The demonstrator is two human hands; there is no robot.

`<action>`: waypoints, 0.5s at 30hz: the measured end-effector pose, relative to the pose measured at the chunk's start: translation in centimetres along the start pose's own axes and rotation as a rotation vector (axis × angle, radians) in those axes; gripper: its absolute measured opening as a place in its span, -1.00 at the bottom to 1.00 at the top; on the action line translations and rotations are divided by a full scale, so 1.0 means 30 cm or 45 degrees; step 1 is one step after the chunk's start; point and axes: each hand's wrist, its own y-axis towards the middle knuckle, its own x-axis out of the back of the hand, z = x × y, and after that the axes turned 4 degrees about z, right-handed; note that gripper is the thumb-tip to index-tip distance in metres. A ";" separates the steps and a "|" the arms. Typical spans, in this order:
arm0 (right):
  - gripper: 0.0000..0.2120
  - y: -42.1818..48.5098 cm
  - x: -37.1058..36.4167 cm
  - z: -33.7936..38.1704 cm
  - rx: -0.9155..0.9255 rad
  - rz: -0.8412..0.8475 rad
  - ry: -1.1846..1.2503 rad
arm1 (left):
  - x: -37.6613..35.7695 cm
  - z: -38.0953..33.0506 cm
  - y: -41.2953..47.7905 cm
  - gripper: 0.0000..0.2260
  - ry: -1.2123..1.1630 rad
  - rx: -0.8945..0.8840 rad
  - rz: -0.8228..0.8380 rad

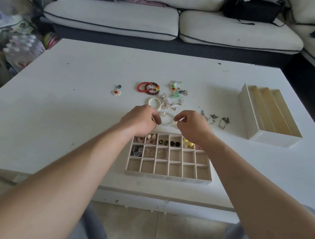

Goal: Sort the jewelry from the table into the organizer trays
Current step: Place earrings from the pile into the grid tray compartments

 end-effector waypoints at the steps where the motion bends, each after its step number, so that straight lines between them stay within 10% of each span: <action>1: -0.65 0.016 0.000 -0.003 -0.027 -0.016 0.025 | 0.003 -0.002 0.021 -0.77 -0.018 0.009 -0.014; 15: -0.59 0.228 0.103 -0.119 -0.136 -0.067 0.074 | -0.103 -0.101 0.320 -0.82 0.174 -0.067 -0.397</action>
